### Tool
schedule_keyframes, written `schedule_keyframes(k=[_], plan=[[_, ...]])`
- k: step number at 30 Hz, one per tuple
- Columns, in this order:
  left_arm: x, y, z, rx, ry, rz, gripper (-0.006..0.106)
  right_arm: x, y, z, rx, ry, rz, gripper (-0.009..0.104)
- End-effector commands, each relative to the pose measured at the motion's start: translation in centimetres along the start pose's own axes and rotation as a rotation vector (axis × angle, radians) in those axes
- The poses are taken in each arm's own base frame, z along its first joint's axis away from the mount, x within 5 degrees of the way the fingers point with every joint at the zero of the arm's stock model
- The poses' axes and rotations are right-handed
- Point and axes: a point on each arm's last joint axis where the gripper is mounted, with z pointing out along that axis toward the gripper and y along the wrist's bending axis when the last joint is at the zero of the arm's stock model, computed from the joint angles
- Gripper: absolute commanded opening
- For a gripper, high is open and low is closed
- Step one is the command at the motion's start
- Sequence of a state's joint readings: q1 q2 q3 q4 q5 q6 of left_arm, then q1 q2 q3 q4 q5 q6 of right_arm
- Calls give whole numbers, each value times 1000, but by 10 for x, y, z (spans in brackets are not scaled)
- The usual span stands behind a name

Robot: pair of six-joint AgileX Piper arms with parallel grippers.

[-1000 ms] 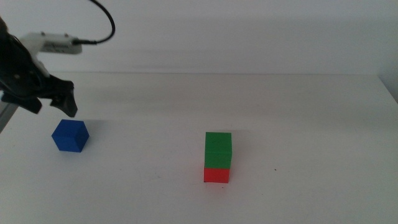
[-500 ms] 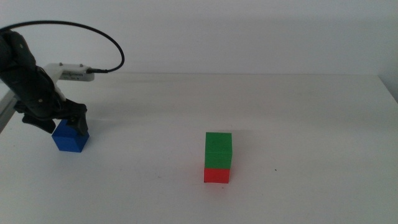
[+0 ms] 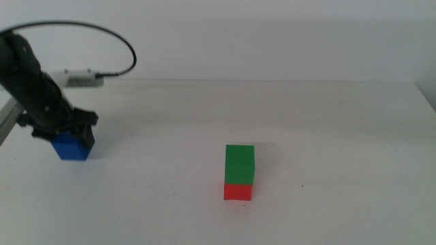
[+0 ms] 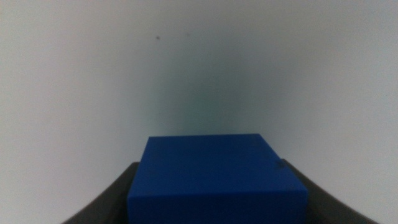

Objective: Stack red cubes first, then green, then blue cubes in a specific spot.

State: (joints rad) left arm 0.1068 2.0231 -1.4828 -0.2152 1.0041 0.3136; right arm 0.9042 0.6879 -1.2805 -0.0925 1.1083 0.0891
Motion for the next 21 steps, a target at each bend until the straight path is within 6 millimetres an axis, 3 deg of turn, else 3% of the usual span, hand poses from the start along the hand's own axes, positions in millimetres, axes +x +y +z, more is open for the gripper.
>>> schedule_keyframes(k=[1, 5, 7, 9, 15, 21], plan=[[3, -20, -35, -14, -37, -21, -2, 0, 0, -1, -3, -10, -9, 83], [23, -78, -82, -69, -8, -92, -2, 0, 0, -1, -3, -10, -9, 83], [32, -113, -98, -61, -36, -195, -2, 0, 0, -1, -3, -10, -9, 83], [43, -151, -110, -63, -77, -174, -2, 0, 0, -1, -3, -10, -9, 83], [73, -254, -115, -59, -139, -131, -2, 0, 0, -1, -3, -9, -7, 83], [63, -308, -105, -30, -176, -64, -2, 0, 0, -1, -3, -9, -5, 83]])
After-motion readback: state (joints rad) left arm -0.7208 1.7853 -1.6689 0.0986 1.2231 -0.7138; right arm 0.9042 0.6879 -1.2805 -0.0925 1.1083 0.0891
